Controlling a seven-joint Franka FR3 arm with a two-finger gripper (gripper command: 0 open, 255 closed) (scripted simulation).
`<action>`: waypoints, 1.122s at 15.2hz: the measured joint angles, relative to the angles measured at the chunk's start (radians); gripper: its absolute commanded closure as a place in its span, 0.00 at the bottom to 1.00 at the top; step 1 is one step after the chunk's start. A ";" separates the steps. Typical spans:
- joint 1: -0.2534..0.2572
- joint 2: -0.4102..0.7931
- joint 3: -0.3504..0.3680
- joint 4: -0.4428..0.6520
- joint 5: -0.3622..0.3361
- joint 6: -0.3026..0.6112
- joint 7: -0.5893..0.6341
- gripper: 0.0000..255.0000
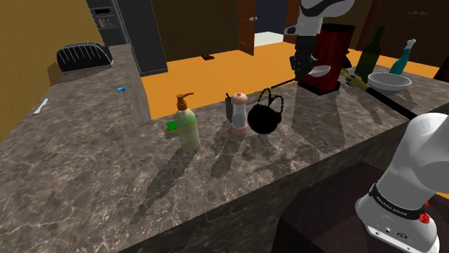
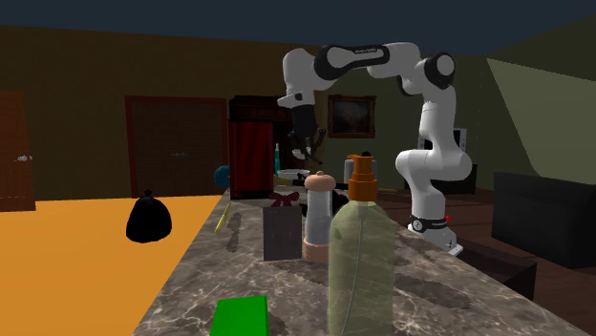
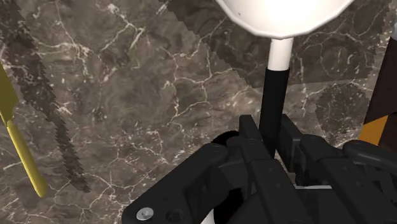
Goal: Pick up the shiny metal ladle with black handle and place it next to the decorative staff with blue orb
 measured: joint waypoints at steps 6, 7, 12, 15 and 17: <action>-0.052 -0.141 -0.024 -0.134 -0.080 0.005 -0.038 1.00; -0.054 -0.142 -0.026 -0.143 -0.082 0.013 -0.041 1.00; -0.057 -0.132 -0.038 -0.199 -0.084 0.077 -0.053 1.00; -0.058 -0.131 -0.040 -0.237 -0.086 0.116 -0.053 1.00; -0.057 -0.120 -0.045 -0.256 -0.083 0.145 -0.058 1.00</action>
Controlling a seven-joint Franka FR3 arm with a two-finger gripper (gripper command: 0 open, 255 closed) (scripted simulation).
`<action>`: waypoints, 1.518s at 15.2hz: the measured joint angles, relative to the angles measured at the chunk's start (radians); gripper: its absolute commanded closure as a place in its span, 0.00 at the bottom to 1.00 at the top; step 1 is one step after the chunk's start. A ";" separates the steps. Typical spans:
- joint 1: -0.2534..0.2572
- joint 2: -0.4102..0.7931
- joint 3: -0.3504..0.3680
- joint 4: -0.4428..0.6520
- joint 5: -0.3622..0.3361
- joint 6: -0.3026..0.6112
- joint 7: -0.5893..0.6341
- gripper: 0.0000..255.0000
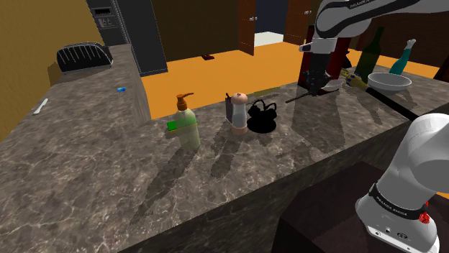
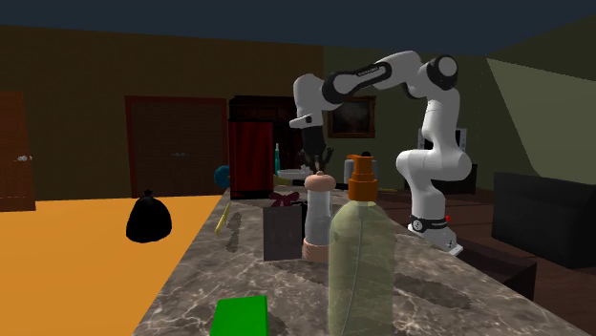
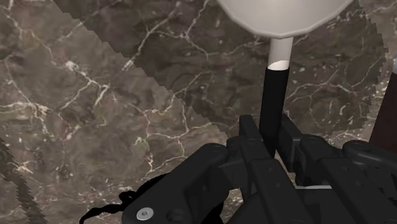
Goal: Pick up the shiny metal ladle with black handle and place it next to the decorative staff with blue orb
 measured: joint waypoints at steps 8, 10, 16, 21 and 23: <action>0.001 0.041 -0.022 -0.077 0.009 0.114 -0.025 1.00; 0.002 0.052 -0.027 -0.095 0.013 0.142 -0.030 1.00; 0.008 0.094 -0.041 -0.143 0.030 0.226 -0.050 1.00; 0.014 0.139 -0.055 -0.176 0.052 0.298 -0.075 1.00; 0.016 0.152 -0.059 -0.183 0.059 0.316 -0.083 1.00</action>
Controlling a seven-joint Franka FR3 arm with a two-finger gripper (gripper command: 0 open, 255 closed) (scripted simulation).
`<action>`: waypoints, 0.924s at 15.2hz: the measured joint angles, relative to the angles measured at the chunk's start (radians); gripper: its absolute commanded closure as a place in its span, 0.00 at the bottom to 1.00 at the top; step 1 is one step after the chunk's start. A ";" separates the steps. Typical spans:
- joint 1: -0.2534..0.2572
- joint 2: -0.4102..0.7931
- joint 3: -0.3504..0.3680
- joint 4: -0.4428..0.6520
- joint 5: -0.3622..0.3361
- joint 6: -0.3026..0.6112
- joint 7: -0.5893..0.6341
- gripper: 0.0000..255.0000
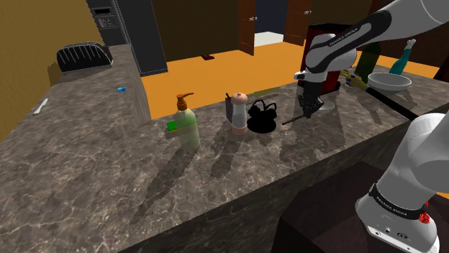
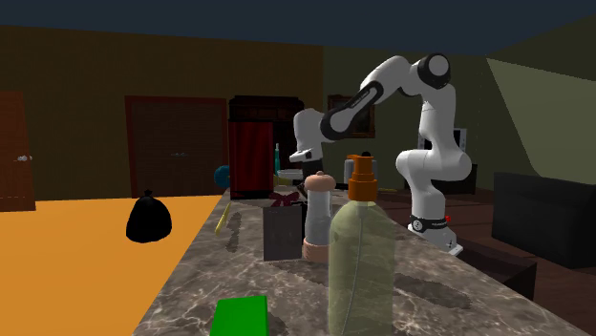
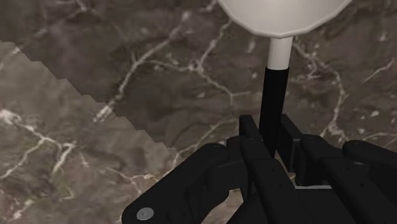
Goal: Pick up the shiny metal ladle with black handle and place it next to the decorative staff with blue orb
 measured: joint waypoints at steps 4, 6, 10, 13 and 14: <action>0.001 0.004 -0.001 -0.002 0.002 0.006 -0.002 1.00; 0.001 0.004 -0.001 -0.002 0.002 0.006 -0.002 0.00; 0.001 0.004 -0.001 -0.002 0.002 0.006 -0.002 0.00; -0.001 -0.002 0.000 0.005 -0.001 -0.006 0.000 0.00; 0.001 -0.006 0.003 0.026 -0.002 -0.029 0.006 0.00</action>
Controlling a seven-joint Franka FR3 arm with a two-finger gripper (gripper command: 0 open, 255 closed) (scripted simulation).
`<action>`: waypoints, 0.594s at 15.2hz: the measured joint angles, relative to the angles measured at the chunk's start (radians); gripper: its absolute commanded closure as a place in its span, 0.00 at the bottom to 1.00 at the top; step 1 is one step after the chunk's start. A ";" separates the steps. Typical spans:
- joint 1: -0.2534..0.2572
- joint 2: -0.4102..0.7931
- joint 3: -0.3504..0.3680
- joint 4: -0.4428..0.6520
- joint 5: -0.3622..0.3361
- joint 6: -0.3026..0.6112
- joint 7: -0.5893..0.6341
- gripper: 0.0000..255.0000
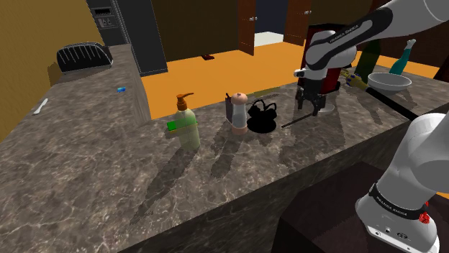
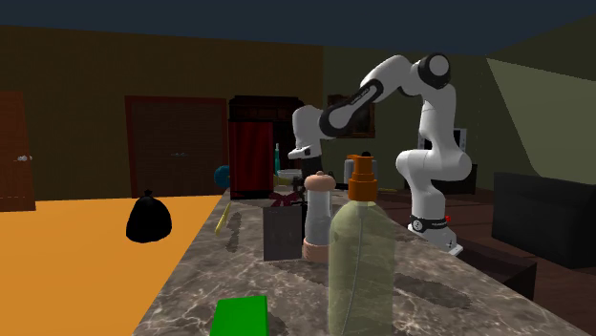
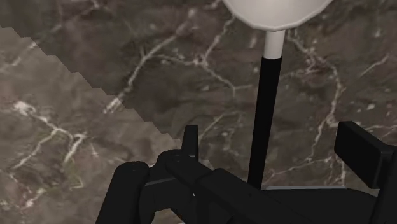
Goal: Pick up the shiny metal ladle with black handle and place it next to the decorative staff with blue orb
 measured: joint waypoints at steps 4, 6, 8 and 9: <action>-0.009 -0.043 0.007 0.053 -0.024 -0.089 0.016 0.00; -0.010 -0.047 0.008 0.057 -0.027 -0.098 0.018 0.00; -0.010 -0.048 0.009 0.059 -0.027 -0.101 0.018 0.00; -0.010 -0.049 0.009 0.059 -0.027 -0.101 0.018 0.00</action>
